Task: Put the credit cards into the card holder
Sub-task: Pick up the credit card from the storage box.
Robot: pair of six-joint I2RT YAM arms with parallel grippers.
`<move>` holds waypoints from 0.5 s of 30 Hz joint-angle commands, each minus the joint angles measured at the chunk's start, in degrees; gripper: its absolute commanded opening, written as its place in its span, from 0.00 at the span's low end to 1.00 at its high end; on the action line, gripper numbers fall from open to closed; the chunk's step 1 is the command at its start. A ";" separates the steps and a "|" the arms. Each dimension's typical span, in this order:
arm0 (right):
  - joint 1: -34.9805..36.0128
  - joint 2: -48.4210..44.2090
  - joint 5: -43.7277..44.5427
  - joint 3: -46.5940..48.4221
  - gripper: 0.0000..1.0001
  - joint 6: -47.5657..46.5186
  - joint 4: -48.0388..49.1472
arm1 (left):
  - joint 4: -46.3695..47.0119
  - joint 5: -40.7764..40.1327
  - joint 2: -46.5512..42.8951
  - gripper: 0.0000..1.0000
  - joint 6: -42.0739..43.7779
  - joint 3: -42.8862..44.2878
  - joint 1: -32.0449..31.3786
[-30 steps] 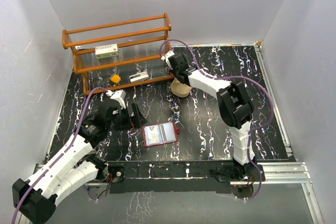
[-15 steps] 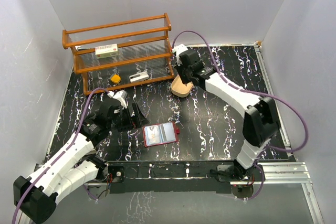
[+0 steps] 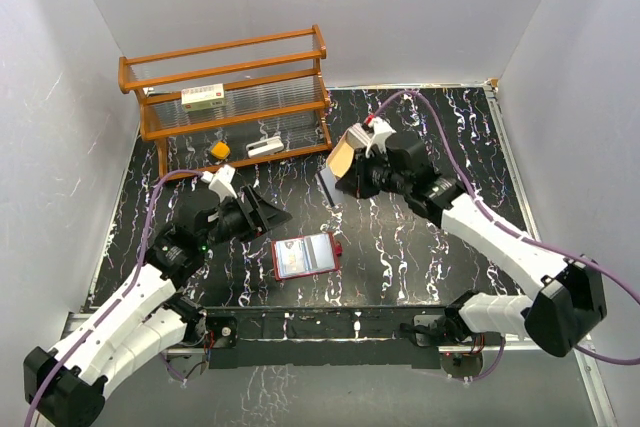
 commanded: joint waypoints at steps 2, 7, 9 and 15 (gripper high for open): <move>0.11 -4.96 -13.01 -6.22 0.00 12.57 11.88 | 13.78 6.98 0.50 0.58 -6.70 -1.85 -0.25; 0.15 -9.41 -18.73 -14.28 0.00 25.14 23.98 | 18.65 10.39 2.03 0.45 -7.31 -1.54 -0.21; 0.17 -11.48 -20.17 -18.92 0.00 31.79 32.02 | 21.91 11.34 2.40 0.43 -9.43 -2.83 -0.23; 0.17 -14.88 -19.54 -24.88 0.00 38.50 40.67 | 26.58 12.46 2.77 0.47 -12.62 -4.59 -0.26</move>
